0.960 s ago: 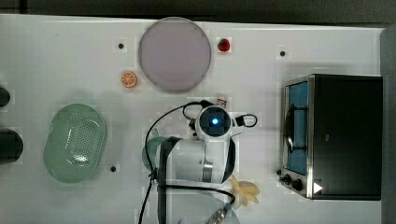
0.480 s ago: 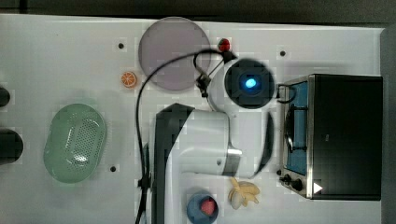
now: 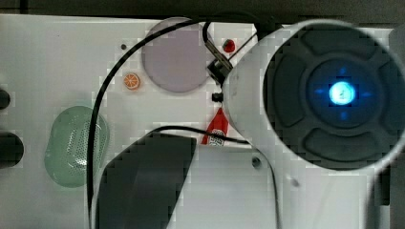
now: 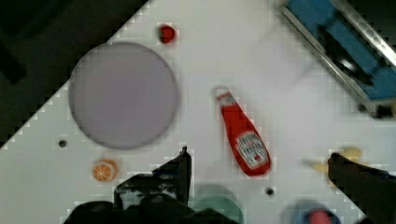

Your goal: Pick Ketchup from oven and place it on table.

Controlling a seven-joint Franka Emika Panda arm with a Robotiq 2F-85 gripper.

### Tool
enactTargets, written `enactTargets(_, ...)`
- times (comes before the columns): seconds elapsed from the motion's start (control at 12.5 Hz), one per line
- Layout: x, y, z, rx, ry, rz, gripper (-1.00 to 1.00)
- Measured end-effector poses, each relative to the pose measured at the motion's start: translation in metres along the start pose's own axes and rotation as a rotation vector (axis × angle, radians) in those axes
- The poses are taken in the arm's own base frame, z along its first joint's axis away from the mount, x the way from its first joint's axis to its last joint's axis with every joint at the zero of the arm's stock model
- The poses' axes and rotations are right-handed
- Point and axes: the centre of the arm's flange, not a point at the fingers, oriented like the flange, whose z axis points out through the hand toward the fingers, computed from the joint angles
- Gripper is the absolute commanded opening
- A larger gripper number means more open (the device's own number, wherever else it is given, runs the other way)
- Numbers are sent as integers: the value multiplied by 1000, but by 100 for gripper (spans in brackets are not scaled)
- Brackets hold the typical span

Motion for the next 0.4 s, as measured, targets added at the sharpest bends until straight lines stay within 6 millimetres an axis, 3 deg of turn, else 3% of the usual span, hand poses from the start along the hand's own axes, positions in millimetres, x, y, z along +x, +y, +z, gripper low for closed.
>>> enactTargets(0.24,4,1,-17,13,8,25,100)
enactTargets(0.4,13,0,-12,-10,2,39,100)
